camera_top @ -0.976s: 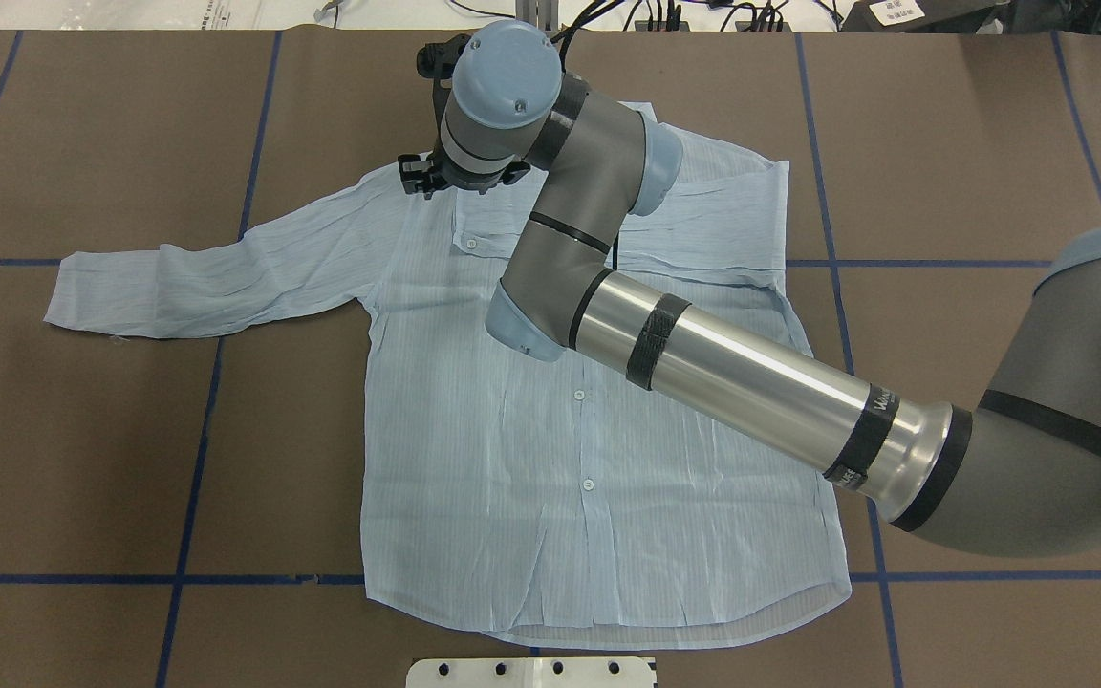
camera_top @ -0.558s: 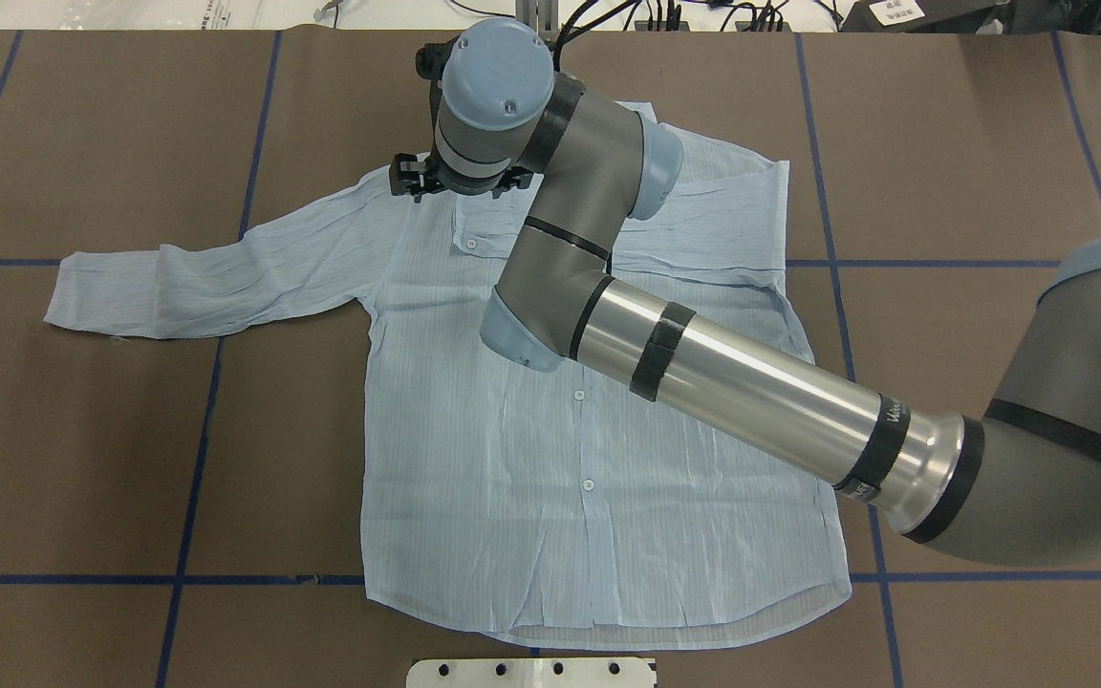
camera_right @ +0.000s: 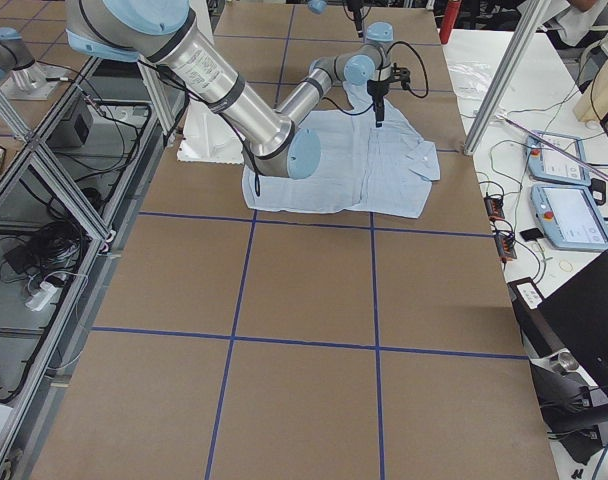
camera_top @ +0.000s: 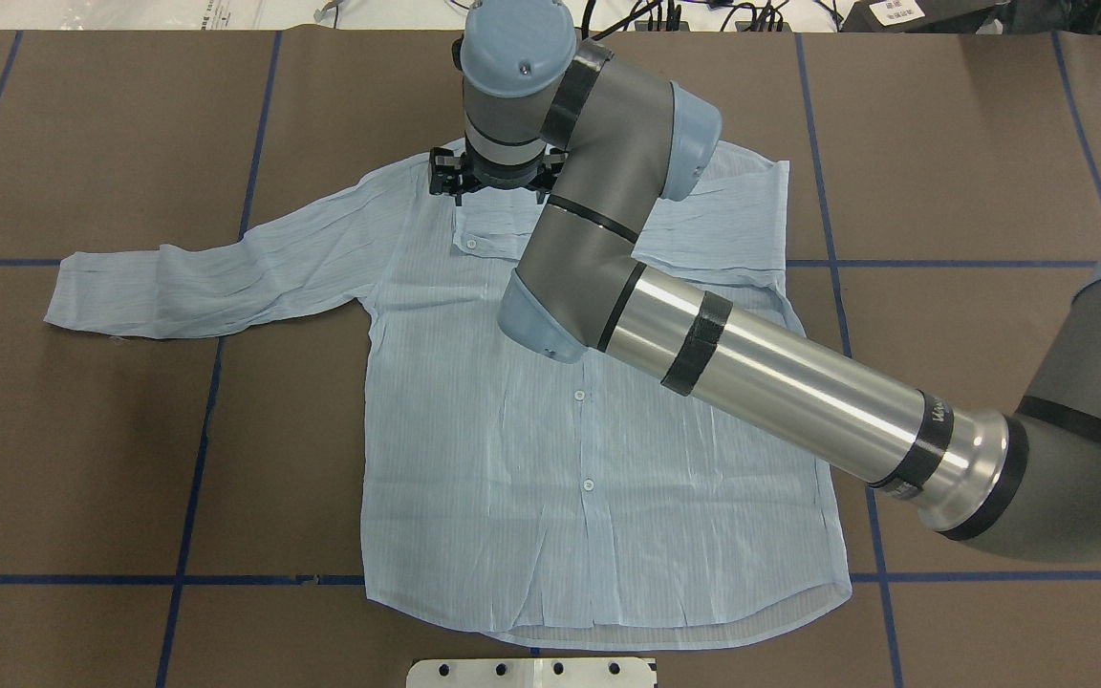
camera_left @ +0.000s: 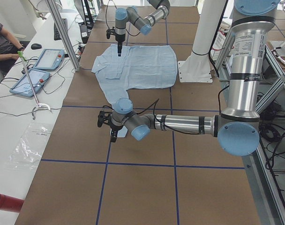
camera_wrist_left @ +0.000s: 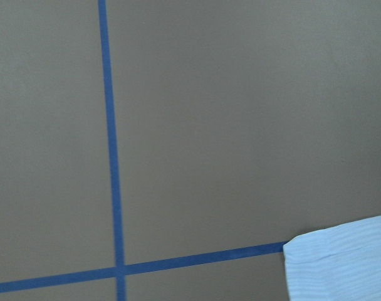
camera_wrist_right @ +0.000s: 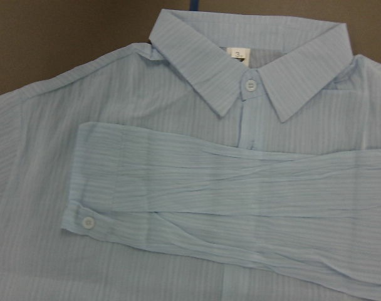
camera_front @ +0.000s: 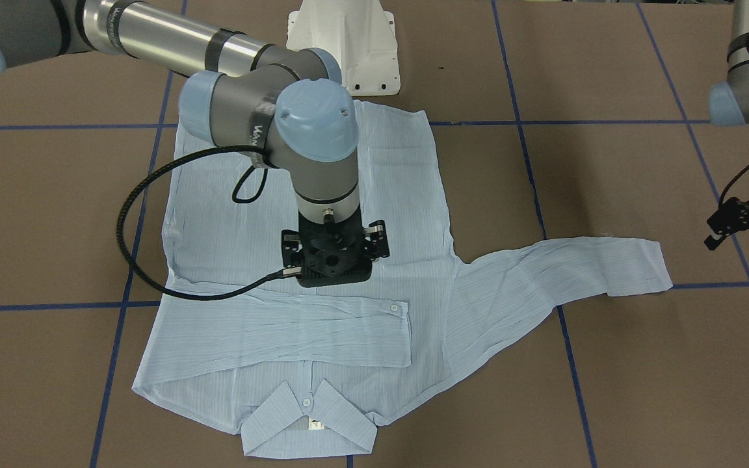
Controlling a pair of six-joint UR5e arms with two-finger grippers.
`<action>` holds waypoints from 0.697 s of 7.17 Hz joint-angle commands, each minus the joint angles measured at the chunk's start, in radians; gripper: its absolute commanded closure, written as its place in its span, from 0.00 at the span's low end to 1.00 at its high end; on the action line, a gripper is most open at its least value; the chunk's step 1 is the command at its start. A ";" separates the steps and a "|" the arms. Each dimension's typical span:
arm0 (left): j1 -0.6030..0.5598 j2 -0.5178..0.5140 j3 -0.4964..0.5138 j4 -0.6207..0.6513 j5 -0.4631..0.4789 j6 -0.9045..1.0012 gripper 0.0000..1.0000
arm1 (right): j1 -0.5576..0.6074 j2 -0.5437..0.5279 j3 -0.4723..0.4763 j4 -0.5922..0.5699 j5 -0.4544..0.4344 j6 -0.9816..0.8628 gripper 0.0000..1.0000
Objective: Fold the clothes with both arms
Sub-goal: 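Lift the sleeve with the right gripper and lay it across the shirt's chest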
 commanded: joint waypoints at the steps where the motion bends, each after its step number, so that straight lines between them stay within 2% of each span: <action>1: 0.116 0.001 0.010 -0.027 0.095 -0.067 0.12 | 0.078 -0.122 0.099 -0.052 0.086 -0.094 0.00; 2: 0.125 -0.005 0.025 -0.028 0.095 -0.063 0.18 | 0.081 -0.146 0.124 -0.052 0.085 -0.094 0.00; 5: 0.132 -0.077 0.117 -0.028 0.097 -0.055 0.28 | 0.081 -0.149 0.127 -0.050 0.082 -0.094 0.00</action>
